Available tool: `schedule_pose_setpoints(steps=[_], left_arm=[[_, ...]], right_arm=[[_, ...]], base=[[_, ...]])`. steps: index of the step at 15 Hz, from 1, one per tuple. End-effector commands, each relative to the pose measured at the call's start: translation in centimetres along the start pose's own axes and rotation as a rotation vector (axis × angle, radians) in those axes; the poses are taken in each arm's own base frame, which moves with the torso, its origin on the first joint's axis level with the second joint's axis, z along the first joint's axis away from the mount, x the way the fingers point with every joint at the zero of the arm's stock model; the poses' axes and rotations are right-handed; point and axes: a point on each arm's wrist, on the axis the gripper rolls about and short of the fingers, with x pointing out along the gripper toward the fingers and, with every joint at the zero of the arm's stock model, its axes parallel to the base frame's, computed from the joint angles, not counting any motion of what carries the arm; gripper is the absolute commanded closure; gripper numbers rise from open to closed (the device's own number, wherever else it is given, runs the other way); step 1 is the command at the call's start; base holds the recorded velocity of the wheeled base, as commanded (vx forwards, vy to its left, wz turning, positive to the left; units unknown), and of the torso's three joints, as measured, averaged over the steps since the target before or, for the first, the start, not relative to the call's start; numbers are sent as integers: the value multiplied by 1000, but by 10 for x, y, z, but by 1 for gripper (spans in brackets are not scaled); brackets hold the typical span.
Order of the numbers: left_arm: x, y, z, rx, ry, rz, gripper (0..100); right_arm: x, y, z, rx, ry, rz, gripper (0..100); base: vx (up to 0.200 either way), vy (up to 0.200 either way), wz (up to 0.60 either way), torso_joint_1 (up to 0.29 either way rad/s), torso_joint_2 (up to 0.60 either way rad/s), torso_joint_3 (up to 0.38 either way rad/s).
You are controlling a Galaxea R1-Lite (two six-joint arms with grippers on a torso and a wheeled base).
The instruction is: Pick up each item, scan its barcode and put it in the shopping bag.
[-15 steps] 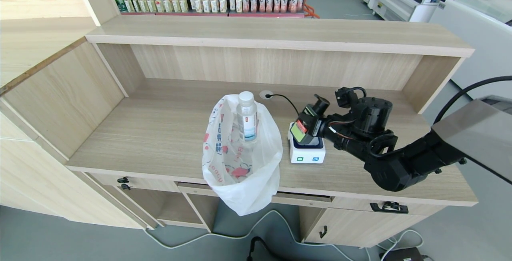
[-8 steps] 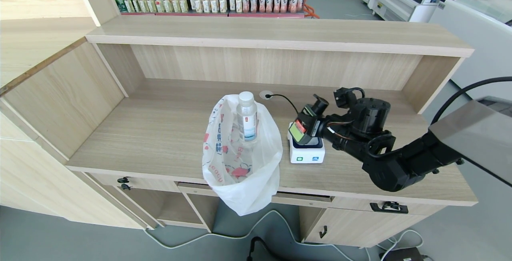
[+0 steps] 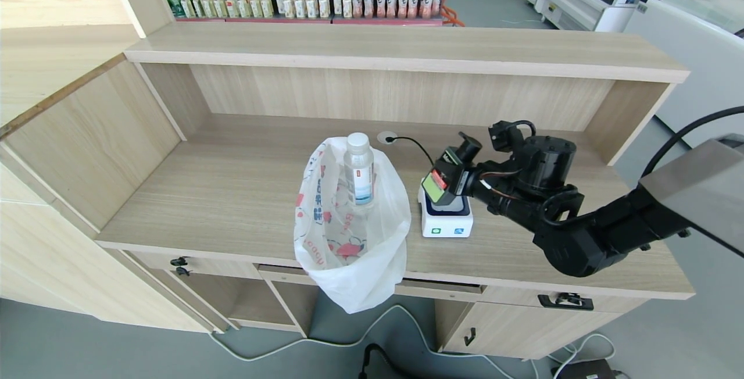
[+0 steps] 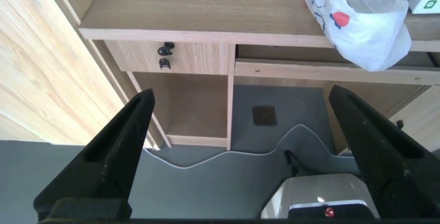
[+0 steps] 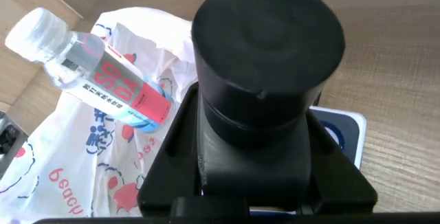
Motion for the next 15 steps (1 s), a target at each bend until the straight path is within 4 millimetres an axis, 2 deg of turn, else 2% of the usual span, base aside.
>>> schedule_pose_setpoints(steps=[1,2,4,5,6,7,8,9,11,13,15], left_arm=[[0,0,0,0,0,0,0],[0,0,0,0,0,0,0],[0,0,0,2,0,0,0],[0,0,0,2,0,0,0],[0,0,0,2,0,0,0],[0,0,0,2,0,0,0],[0,0,0,3,0,0,0],[0,0,0,0,0,0,0],[0,0,0,2,0,0,0],[0,0,0,0,0,0,0],[0,0,0,-3,0,0,0]], right_arm=[[-23,8,36,-58,-81,8,100],[-32,9,43,-77,-91,5,100],[-82,17,59,-145,-88,-3,100],[-96,20,59,-164,-82,-4,100],[-130,29,52,-220,-44,24,100],[-140,35,47,-247,-27,56,100],[-161,47,36,-322,5,154,100],[-168,55,33,-373,7,220,100],[-167,67,32,-417,-2,312,100],[-152,70,30,-459,-2,376,100],[-127,69,25,-467,12,405,100]], base=[[0,0,0,0,0,0],[0,0,0,0,0,0],[0,100,0,1,4,1],[0,200,0,2,7,2],[0,200,0,-12,-2,2],[0,200,0,-2,2,7],[0,200,0,27,17,-12],[0,200,0,12,12,-2],[0,0,0,0,0,0],[0,0,0,0,0,0],[0,0,0,0,0,0]])
